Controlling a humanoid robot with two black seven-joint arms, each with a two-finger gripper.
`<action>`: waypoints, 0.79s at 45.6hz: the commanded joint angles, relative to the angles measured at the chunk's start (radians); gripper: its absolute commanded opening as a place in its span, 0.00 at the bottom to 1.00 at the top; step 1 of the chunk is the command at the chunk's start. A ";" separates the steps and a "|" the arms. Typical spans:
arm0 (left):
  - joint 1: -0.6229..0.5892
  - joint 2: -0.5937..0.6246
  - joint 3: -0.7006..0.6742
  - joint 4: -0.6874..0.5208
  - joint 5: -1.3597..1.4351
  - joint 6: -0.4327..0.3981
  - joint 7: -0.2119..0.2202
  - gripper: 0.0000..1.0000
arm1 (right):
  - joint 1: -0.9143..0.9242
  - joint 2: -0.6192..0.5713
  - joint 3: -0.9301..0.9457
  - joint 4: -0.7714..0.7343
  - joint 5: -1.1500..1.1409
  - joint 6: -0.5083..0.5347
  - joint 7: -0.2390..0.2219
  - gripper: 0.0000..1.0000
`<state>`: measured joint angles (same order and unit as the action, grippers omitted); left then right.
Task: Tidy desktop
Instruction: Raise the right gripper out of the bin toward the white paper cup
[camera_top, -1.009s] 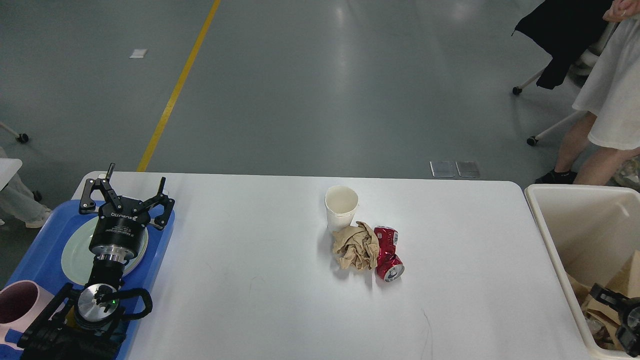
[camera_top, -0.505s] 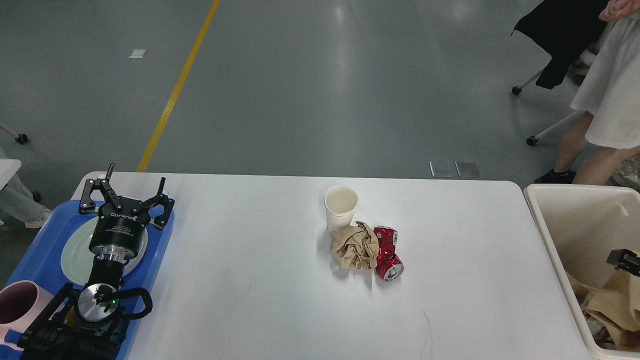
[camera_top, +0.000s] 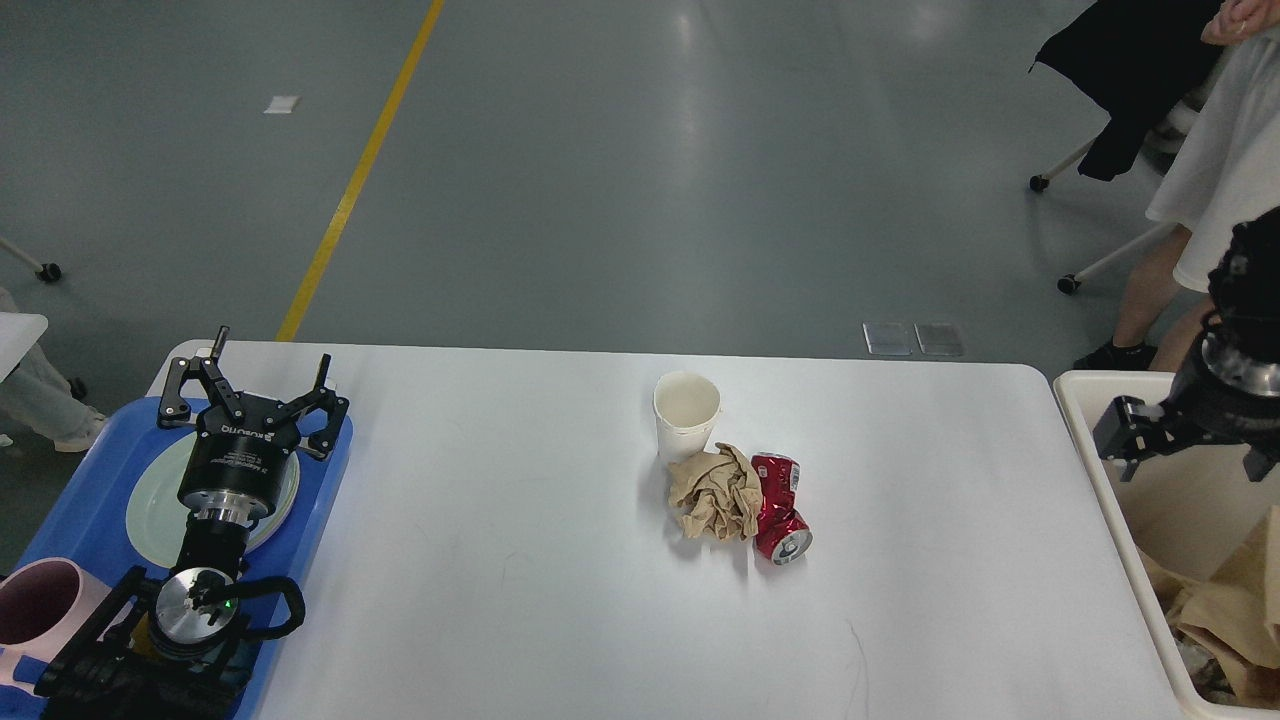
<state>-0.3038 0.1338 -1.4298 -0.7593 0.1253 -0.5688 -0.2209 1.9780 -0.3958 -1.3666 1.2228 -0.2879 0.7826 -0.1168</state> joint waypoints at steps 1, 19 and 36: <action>0.002 0.000 0.000 0.000 -0.001 0.001 0.000 0.97 | 0.189 0.048 0.015 0.156 0.036 0.015 0.000 1.00; 0.002 0.001 0.000 0.000 -0.001 0.001 -0.002 0.97 | 0.536 0.104 0.110 0.455 0.135 -0.017 0.002 1.00; 0.002 0.000 0.000 0.000 -0.001 0.001 0.000 0.97 | 0.389 0.120 0.181 0.364 0.136 -0.176 0.002 1.00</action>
<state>-0.3026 0.1339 -1.4297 -0.7593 0.1242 -0.5675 -0.2210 2.4364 -0.2805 -1.2317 1.6311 -0.1503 0.6791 -0.1152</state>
